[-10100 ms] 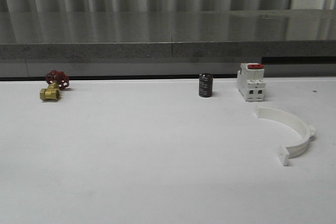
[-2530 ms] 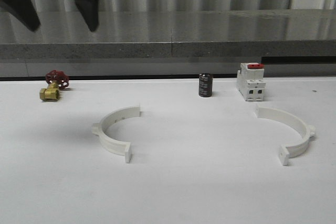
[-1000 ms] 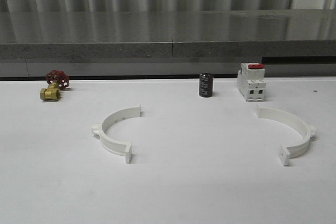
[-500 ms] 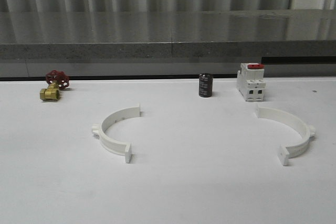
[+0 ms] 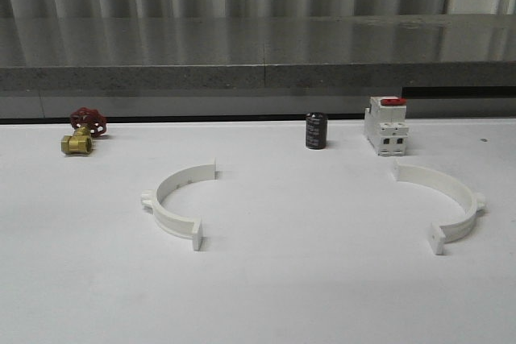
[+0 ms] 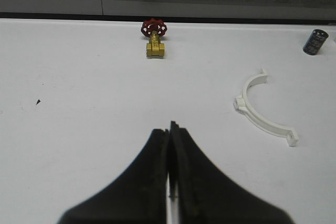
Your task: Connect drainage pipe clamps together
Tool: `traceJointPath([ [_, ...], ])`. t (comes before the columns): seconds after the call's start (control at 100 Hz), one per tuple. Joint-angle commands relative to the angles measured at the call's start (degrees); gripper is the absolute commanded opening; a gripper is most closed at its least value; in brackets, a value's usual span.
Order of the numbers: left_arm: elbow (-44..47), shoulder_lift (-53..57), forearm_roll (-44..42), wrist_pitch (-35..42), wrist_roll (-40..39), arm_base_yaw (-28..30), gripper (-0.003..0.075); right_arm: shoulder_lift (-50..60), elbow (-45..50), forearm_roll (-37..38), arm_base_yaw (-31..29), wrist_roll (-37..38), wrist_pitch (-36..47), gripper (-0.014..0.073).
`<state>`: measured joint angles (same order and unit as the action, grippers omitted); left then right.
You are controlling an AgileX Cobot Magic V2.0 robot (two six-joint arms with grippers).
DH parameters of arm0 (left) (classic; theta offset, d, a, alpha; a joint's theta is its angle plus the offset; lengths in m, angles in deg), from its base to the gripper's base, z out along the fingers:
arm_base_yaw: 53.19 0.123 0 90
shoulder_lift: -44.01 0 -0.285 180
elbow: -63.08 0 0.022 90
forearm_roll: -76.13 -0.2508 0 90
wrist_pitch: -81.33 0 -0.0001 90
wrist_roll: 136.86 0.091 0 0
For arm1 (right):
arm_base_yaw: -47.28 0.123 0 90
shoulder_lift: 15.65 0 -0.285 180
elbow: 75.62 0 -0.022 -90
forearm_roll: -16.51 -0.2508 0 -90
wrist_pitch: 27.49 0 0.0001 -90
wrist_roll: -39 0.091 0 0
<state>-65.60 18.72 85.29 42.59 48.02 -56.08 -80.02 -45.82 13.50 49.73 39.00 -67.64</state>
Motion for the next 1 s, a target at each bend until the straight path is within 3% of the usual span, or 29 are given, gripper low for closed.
traceJointPath([
  [0.0,-1.43,-0.40,0.82,3.78,0.09,0.24,-0.0021,-2.41,-2.03,-0.28,-0.09,-0.60,1.80,0.0104],
  [0.15,-1.43,-0.40,0.82,3.78,0.09,0.24,-0.0021,-6.25,-2.03,-0.30,-0.09,-0.60,0.80,0.0440],
  [0.24,-1.43,-0.40,0.82,3.78,0.09,0.24,-0.0021,-7.53,-2.03,-0.52,-0.09,-0.60,1.18,0.0540],
  [0.5,-1.43,-0.40,0.82,3.78,0.09,0.24,-0.0021,-13.33,-3.12,-1.76,0.05,-0.60,1.96,0.0549],
  [0.77,-1.43,-0.40,0.82,3.78,0.09,0.24,-0.0021,-26.86,-8.30,-2.61,4.61,-0.60,6.40,0.0540],
  [0.99,-1.43,-0.40,0.82,3.78,0.09,0.24,-0.0021,-37.66,-13.77,-2.61,5.01,-0.60,6.52,0.0540],
])
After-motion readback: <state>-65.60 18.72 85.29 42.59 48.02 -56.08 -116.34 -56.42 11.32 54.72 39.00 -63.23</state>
